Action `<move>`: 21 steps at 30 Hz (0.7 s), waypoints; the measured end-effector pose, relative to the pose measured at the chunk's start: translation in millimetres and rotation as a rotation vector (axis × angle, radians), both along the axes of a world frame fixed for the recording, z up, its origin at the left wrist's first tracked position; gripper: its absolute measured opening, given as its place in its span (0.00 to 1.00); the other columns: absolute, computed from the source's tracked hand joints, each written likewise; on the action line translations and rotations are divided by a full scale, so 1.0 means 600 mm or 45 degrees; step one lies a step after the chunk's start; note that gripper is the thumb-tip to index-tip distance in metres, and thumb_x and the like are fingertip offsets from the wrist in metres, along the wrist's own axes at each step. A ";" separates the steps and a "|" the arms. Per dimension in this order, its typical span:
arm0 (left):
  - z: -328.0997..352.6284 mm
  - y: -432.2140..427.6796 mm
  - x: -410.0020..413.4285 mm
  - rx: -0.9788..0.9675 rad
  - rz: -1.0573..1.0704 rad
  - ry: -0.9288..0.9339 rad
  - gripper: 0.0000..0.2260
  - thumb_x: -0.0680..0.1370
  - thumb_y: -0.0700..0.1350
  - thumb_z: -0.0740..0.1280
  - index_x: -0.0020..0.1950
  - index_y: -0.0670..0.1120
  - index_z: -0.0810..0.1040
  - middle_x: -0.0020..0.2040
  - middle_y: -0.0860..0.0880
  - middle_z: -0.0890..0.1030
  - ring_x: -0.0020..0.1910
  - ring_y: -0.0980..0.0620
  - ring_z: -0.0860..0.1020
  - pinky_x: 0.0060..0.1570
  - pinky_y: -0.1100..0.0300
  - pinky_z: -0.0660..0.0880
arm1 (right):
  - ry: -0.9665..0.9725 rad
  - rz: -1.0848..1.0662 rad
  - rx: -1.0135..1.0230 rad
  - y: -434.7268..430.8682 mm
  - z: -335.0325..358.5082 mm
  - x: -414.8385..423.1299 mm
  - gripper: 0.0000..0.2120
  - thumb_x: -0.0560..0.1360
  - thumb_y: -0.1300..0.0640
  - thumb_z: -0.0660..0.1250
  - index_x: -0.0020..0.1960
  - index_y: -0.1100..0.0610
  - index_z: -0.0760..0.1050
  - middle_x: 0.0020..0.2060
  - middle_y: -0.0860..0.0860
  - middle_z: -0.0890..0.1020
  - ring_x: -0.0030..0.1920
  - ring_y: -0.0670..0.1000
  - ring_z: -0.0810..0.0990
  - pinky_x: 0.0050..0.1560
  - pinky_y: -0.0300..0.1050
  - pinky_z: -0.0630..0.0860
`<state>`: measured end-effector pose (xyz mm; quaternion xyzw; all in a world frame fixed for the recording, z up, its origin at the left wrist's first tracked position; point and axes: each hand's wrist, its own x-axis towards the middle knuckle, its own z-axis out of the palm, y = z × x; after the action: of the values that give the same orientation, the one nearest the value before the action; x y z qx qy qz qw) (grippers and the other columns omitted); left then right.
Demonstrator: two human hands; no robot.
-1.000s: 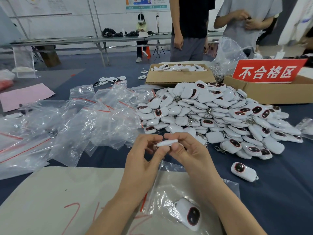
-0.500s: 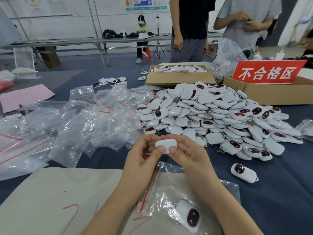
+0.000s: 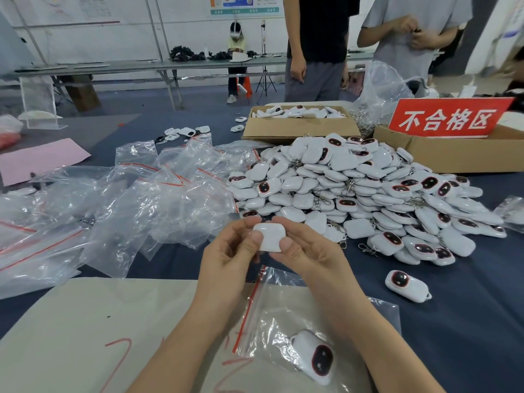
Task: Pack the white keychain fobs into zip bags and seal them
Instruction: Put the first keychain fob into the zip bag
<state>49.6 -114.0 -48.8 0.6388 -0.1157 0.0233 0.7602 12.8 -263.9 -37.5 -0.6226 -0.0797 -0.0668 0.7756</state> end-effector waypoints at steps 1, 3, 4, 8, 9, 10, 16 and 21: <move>0.000 0.000 0.002 -0.053 -0.021 0.038 0.08 0.74 0.50 0.73 0.53 0.57 0.84 0.44 0.51 0.82 0.38 0.56 0.77 0.40 0.64 0.77 | -0.018 -0.009 -0.029 0.000 0.001 0.000 0.13 0.81 0.63 0.64 0.61 0.50 0.79 0.55 0.46 0.86 0.56 0.47 0.84 0.52 0.36 0.79; 0.001 -0.001 0.003 -0.130 -0.062 0.093 0.08 0.75 0.49 0.75 0.53 0.54 0.83 0.48 0.49 0.83 0.39 0.53 0.77 0.43 0.57 0.77 | -0.054 -0.046 -0.092 0.000 0.002 -0.001 0.12 0.80 0.63 0.65 0.59 0.50 0.80 0.53 0.46 0.86 0.51 0.46 0.84 0.50 0.37 0.79; 0.001 -0.001 0.003 -0.126 -0.073 0.110 0.08 0.75 0.49 0.74 0.53 0.52 0.83 0.48 0.48 0.84 0.39 0.52 0.77 0.45 0.55 0.77 | -0.068 -0.061 -0.106 0.000 0.002 -0.001 0.11 0.79 0.63 0.66 0.57 0.51 0.80 0.50 0.47 0.86 0.48 0.45 0.84 0.48 0.36 0.79; -0.001 -0.004 -0.006 -0.063 -0.137 0.136 0.15 0.75 0.59 0.73 0.56 0.50 0.85 0.49 0.41 0.85 0.46 0.48 0.82 0.49 0.58 0.80 | -0.109 -0.075 -0.051 0.002 0.003 -0.001 0.07 0.77 0.64 0.69 0.54 0.56 0.77 0.40 0.48 0.86 0.39 0.43 0.83 0.41 0.32 0.77; 0.000 -0.004 -0.008 -0.048 -0.168 0.118 0.16 0.77 0.59 0.71 0.58 0.50 0.85 0.49 0.40 0.84 0.47 0.49 0.82 0.51 0.59 0.79 | -0.124 -0.081 -0.043 0.002 0.002 -0.001 0.07 0.77 0.65 0.68 0.53 0.56 0.76 0.41 0.47 0.86 0.40 0.43 0.83 0.41 0.32 0.77; 0.001 -0.004 -0.009 -0.031 -0.193 0.100 0.16 0.79 0.58 0.69 0.59 0.49 0.85 0.49 0.41 0.85 0.47 0.51 0.82 0.52 0.61 0.79 | -0.135 -0.085 -0.034 0.002 0.003 -0.001 0.06 0.77 0.64 0.68 0.52 0.56 0.76 0.42 0.47 0.86 0.40 0.44 0.83 0.41 0.33 0.77; 0.006 -0.006 -0.010 -0.036 -0.207 0.105 0.17 0.79 0.58 0.67 0.58 0.50 0.86 0.54 0.44 0.86 0.51 0.51 0.83 0.56 0.60 0.79 | -0.129 -0.096 -0.007 0.003 0.001 0.000 0.08 0.75 0.58 0.70 0.52 0.58 0.74 0.47 0.56 0.85 0.48 0.56 0.84 0.49 0.42 0.81; 0.011 -0.006 -0.009 -0.191 -0.158 0.188 0.14 0.76 0.54 0.72 0.58 0.49 0.85 0.57 0.42 0.85 0.59 0.43 0.83 0.56 0.57 0.80 | -0.094 -0.090 -0.011 0.002 -0.001 0.001 0.09 0.76 0.64 0.70 0.52 0.52 0.77 0.51 0.47 0.86 0.52 0.48 0.84 0.51 0.37 0.79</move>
<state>44.0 -117.6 -42.5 0.5716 -0.0966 -0.0624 0.8124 13.2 -262.8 -37.9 -0.6255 -0.0865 -0.1169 0.7666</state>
